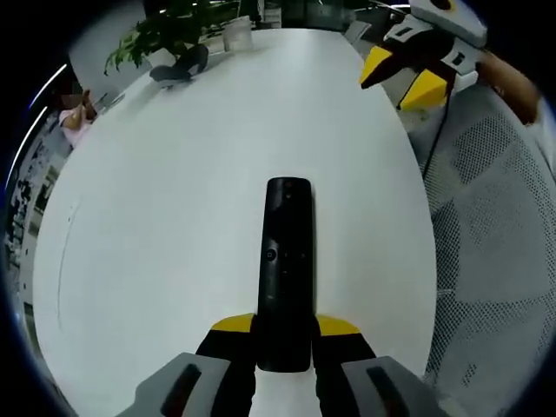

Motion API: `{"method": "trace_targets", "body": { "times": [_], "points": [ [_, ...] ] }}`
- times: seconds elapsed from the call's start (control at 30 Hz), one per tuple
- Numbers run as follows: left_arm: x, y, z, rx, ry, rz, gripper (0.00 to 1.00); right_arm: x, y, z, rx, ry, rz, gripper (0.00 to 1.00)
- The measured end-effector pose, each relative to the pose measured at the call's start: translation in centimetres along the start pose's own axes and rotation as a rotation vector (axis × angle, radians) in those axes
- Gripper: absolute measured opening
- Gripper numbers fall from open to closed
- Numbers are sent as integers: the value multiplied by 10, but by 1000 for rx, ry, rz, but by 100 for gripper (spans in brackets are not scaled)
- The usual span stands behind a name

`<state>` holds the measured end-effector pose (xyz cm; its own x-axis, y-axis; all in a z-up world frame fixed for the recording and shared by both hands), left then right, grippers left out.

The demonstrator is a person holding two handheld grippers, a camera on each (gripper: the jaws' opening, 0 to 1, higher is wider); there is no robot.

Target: Press the specified remote control buttons in sequence, fully releasing each button before pressing the next.

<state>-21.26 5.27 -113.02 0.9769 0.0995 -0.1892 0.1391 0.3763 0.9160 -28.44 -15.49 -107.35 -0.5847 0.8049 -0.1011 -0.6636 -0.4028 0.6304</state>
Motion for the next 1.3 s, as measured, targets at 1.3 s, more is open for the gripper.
{"method": "trace_targets", "body": {
  "times": [1.3],
  "points": [
    [-57, -7, -14, -39, -105, -36, 23, 45, -52, 1, 205, 626, 356, 0]
  ]
}}
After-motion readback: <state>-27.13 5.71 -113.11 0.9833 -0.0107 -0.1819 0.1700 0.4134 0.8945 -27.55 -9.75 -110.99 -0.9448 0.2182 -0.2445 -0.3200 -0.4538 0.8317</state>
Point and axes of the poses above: the point that each gripper's makers call its tool centre point, and the gripper's own axes: y roughly backward along the fingers, x roughly to its left, z roughly out of its top, the point moved 7 cm from there along y, roughly backward along the fingers, and after that the axes turned 12 degrees about -z, right-handed, at the moved point
